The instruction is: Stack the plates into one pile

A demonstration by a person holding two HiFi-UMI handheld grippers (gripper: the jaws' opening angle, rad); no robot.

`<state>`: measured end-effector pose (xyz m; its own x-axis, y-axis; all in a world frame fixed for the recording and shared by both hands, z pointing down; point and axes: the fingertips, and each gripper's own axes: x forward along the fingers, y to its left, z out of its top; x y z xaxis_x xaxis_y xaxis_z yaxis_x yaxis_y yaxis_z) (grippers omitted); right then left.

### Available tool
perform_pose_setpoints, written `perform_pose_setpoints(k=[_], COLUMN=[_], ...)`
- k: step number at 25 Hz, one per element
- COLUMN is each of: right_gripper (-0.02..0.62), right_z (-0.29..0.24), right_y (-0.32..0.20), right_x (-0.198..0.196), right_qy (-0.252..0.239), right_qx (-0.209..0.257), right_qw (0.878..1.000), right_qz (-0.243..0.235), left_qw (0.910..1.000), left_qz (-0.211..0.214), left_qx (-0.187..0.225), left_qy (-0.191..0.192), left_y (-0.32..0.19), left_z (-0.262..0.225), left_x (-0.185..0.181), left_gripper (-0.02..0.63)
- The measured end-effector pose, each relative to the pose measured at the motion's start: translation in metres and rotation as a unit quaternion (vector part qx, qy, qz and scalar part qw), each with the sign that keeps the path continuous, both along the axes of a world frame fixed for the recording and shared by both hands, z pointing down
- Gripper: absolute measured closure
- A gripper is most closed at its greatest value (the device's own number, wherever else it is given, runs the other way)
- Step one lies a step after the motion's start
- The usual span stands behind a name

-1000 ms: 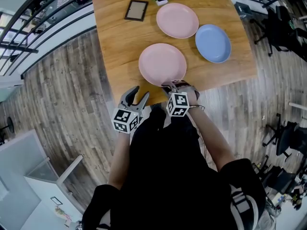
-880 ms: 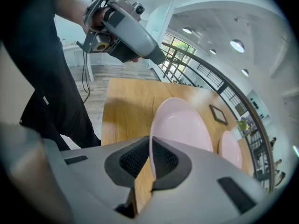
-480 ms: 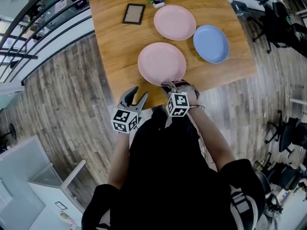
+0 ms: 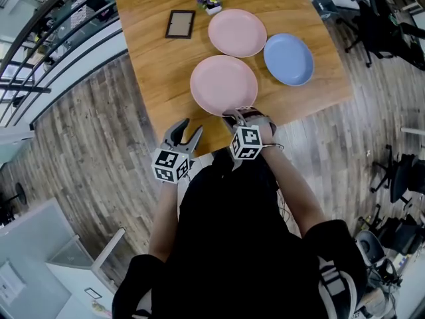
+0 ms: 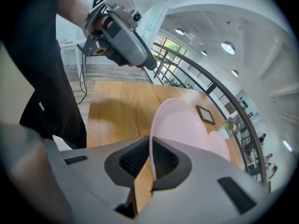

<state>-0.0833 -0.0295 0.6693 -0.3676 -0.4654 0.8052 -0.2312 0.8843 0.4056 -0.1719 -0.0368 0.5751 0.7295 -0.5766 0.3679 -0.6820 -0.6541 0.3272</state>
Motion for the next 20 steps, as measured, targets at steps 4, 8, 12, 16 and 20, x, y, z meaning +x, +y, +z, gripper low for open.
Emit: perform_pose_setpoints(k=[4, 8, 12, 16, 20], right_gripper=[0.572, 0.572, 0.572, 0.572, 0.572], right_z=[-0.005, -0.010, -0.011, -0.013, -0.015], right_y=[-0.003, -0.008, -0.013, -0.022, -0.030], right_x=[0.001, 0.005, 0.018, 0.026, 0.037], right_qy=[0.003, 0.008, 0.014, 0.021, 0.022], right_qx=[0.009, 0.019, 0.021, 0.026, 0.027], right_qw=[1.000, 1.000, 1.000, 0.999, 0.999], right_qz=[0.006, 0.009, 0.010, 0.009, 0.012], left_qw=[1.0000, 1.0000, 1.0000, 1.0000, 0.9999], left_qz=[0.005, 0.005, -0.001, -0.005, -0.009], left_qx=[0.004, 0.004, 0.005, 0.005, 0.007], left_qy=[-0.002, -0.002, 0.000, -0.003, -0.006], left_y=[-0.001, -0.002, -0.004, -0.009, -0.015], left_z=[-0.003, -0.002, -0.004, -0.005, -0.006], left_x=[-0.001, 0.001, 0.007, 0.007, 0.009], left_gripper=[0.393, 0.393, 0.393, 0.393, 0.393])
